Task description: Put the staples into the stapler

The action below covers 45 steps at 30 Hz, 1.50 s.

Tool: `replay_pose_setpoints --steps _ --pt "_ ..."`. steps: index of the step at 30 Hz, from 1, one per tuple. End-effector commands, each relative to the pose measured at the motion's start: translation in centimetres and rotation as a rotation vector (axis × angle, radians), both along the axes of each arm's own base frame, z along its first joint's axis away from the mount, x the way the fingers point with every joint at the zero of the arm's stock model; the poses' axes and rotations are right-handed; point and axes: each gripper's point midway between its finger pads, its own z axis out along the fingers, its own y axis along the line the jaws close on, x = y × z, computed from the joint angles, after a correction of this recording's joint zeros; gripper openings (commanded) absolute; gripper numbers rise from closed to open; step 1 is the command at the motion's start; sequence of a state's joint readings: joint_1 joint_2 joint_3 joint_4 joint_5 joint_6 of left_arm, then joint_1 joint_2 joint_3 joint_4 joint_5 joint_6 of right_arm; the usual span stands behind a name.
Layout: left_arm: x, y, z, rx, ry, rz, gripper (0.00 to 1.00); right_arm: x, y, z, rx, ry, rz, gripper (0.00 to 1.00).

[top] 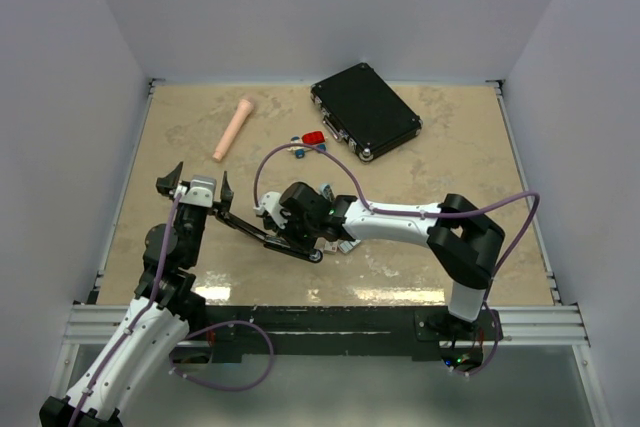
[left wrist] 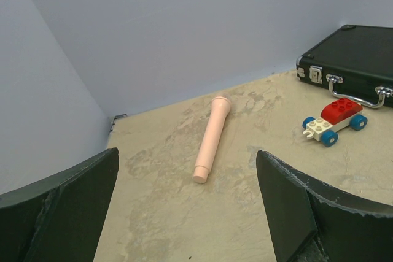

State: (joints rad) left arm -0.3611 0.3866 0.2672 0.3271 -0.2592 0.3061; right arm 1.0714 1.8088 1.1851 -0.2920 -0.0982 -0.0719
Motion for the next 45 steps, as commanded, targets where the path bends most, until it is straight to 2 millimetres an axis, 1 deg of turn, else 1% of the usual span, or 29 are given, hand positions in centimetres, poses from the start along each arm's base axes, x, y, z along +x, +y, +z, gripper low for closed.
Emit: replay_pose_setpoints --steps 1,13,21,23,24,26,27,28,30,31,34,35,37,38,41,42,43,45 --pt "-0.3 0.0 2.0 -0.033 -0.061 -0.010 0.98 -0.1 -0.3 -0.9 -0.046 0.012 -0.006 0.11" --pt "-0.3 -0.1 2.0 -0.032 -0.061 -0.013 0.98 0.1 -0.3 -0.6 -0.044 0.006 -0.014 0.29" --pt "-0.3 -0.1 2.1 -0.036 -0.064 -0.016 0.98 0.0 -0.3 -0.4 -0.045 0.009 -0.011 0.34" --pt "-0.3 -0.1 2.0 -0.037 -0.062 -0.017 0.98 -0.1 -0.2 0.0 -0.034 0.010 -0.010 0.36" --pt "-0.3 -0.2 2.0 -0.034 -0.061 -0.018 0.98 -0.1 -0.1 0.2 -0.025 0.010 -0.010 0.39" --pt "-0.2 -0.2 2.0 -0.035 -0.060 -0.020 0.98 -0.1 -0.1 1.4 0.004 -0.003 -0.006 0.42" --pt "-0.3 -0.2 2.0 -0.037 -0.061 -0.020 0.98 -0.2 0.0 2.0 0.020 -0.010 -0.003 0.47" --pt "-0.2 -0.2 2.0 -0.038 -0.061 -0.020 0.98 -0.2 0.0 3.4 0.058 -0.031 0.001 0.50" --pt "-0.2 -0.3 1.9 -0.038 -0.057 -0.022 0.98 -0.2 -0.4 3.7 0.082 -0.049 0.002 0.58" --pt "-0.2 -0.3 1.9 -0.042 -0.056 -0.023 0.98 -0.3 -0.6 4.0 0.093 -0.061 0.003 0.58" --pt "-0.1 -0.4 1.8 -0.050 -0.043 -0.026 0.98 -0.6 -1.6 3.8 0.115 -0.083 -0.003 0.59" --pt "-0.1 -0.4 1.7 -0.051 -0.037 -0.028 0.98 -0.8 -2.1 3.5 0.125 -0.089 -0.007 0.58" --pt "0.1 -0.5 1.5 -0.063 -0.021 -0.027 0.98 -0.9 -2.5 3.0 0.137 -0.096 -0.020 0.57" --pt "0.1 -0.5 1.4 -0.070 -0.014 -0.026 0.98 -1.0 -2.6 2.4 0.155 -0.104 -0.025 0.57" --pt "0.5 -0.9 1.0 -0.129 0.035 -0.037 0.98 -0.8 -2.4 2.7 0.170 -0.111 -0.033 0.57" --pt "0.9 -1.1 0.4 -0.145 0.071 -0.038 0.98 -0.6 -2.5 2.3 0.160 -0.107 -0.046 0.57" --pt "1.0 -1.4 0.1 -0.197 0.094 -0.043 0.98 -0.6 -2.5 2.2 0.154 -0.109 -0.046 0.57" --pt "1.7 -1.4 -0.8 -0.240 0.174 -0.014 0.98 -0.6 -2.5 2.1 0.144 -0.103 -0.052 0.57"
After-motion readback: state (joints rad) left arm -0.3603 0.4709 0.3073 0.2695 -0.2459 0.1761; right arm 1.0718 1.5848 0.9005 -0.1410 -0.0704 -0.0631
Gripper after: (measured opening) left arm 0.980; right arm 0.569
